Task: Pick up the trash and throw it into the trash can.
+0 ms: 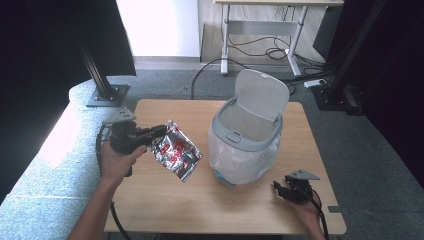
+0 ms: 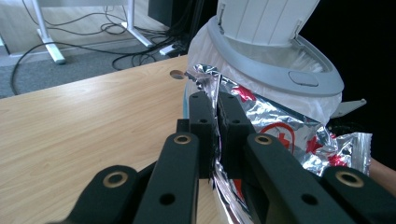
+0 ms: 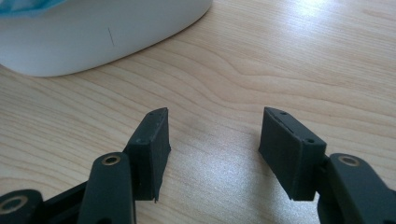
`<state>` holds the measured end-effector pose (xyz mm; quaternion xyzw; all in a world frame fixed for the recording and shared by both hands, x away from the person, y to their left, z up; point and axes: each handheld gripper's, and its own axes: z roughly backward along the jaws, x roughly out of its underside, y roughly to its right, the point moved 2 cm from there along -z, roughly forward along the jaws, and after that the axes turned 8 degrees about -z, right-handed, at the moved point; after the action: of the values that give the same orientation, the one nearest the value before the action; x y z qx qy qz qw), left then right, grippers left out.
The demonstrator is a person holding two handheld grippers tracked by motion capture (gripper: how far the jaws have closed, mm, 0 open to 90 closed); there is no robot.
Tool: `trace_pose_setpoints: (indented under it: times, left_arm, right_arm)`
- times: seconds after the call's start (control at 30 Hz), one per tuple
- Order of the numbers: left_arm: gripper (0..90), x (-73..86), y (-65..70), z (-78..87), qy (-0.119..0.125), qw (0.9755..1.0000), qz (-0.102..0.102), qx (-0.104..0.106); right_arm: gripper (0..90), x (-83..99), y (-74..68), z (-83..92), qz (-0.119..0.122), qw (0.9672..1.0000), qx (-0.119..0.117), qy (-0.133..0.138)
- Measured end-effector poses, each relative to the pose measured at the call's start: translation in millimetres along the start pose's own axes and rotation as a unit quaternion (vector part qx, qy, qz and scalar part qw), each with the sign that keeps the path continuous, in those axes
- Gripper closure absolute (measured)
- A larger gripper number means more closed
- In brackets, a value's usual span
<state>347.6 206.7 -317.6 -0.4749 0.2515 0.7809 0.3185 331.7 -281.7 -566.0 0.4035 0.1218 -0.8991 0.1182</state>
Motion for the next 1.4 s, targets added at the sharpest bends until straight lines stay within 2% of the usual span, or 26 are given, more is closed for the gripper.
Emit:
trace_pose_setpoints:
  times: [0.27,0.4,0.87,1.1,1.2,1.4]
  left_arm:
    - [86.4,-12.8,5.8,-9.9,-0.003,0.9999,-0.007,0.007]
    - [86.4,-19.3,6.9,-16.2,0.0,0.9999,-0.004,0.015]
    - [86.4,-29.7,6.6,-32.4,-0.008,0.9996,-0.006,0.028]
    - [86.3,-39.0,8.0,-38.3,-0.018,0.9993,-0.017,0.027]
    - [86.3,-47.9,8.0,-41.3,-0.025,0.9991,-0.026,0.022]
    - [86.2,-57.1,5.8,-45.1,-0.025,0.9991,-0.025,0.022]
  right_arm:
    - [41.9,-0.5,0.2,-0.7,0.004,1.0,-0.001,0.0]
    - [41.8,-1.0,0.4,-1.2,0.005,1.0,-0.002,-0.001]
    - [41.8,-1.6,0.2,-2.0,0.007,1.0,-0.002,-0.002]
    - [41.8,-1.9,0.1,-2.3,0.007,1.0,-0.001,-0.002]
    - [41.8,-1.9,0.1,-2.3,0.007,1.0,-0.001,-0.002]
    - [41.8,-1.9,0.2,-2.3,0.007,1.0,-0.001,-0.002]
